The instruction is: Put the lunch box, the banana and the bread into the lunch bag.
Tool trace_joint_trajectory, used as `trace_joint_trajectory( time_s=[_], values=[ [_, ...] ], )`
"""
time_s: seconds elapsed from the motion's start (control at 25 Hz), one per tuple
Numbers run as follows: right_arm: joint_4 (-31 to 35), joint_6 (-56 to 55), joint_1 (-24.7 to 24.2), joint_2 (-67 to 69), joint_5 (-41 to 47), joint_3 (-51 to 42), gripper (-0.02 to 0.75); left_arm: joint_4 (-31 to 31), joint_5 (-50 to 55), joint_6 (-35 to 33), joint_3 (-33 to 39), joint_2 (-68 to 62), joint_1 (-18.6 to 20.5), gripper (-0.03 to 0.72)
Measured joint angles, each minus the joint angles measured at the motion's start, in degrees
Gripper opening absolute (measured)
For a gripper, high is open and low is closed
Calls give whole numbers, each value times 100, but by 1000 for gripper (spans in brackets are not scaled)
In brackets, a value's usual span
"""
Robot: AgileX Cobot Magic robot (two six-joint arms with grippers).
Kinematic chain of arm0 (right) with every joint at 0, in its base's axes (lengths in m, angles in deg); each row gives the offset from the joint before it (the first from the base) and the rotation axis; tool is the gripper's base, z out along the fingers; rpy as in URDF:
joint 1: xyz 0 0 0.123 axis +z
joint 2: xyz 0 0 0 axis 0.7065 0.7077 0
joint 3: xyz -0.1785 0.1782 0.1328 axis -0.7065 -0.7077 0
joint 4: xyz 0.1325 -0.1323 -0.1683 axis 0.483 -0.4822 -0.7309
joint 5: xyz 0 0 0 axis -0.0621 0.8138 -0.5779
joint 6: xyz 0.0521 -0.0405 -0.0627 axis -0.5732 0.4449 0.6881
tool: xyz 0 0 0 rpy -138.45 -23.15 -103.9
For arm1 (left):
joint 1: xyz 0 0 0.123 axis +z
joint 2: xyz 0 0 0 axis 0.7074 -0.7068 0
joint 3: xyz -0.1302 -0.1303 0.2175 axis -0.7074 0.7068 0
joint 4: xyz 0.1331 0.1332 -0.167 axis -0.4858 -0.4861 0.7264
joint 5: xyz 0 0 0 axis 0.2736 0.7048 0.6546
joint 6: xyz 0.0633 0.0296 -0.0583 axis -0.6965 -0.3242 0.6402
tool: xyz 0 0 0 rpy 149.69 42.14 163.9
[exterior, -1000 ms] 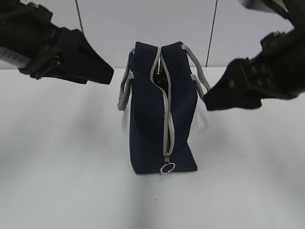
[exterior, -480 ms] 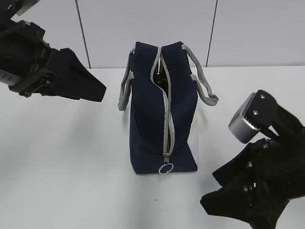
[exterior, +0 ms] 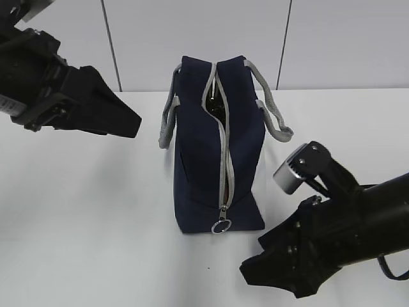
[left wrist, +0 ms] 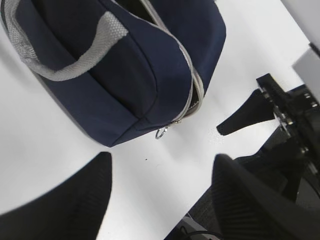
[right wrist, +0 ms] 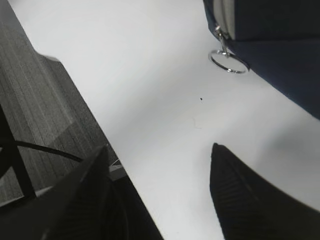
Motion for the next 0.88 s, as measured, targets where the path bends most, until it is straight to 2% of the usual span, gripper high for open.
trace_joint_trajectory(
  time_s=[0.2, 0.36, 0.6, 0.88],
  values=[
    [1075, 2354, 0, 884, 203, 0, 470, -2, 5, 0, 0, 0, 0, 434],
    [1976, 3565, 0, 1457, 224, 0, 470, -31, 41, 0, 0, 0, 0, 432],
    [2979, 4651, 0, 1821, 270, 10, 470, -172, 60, 0, 0, 0, 0, 424],
    [3161, 4915, 0, 1821, 314, 180, 470, -221, 66, 0, 0, 0, 0, 419]
  ],
)
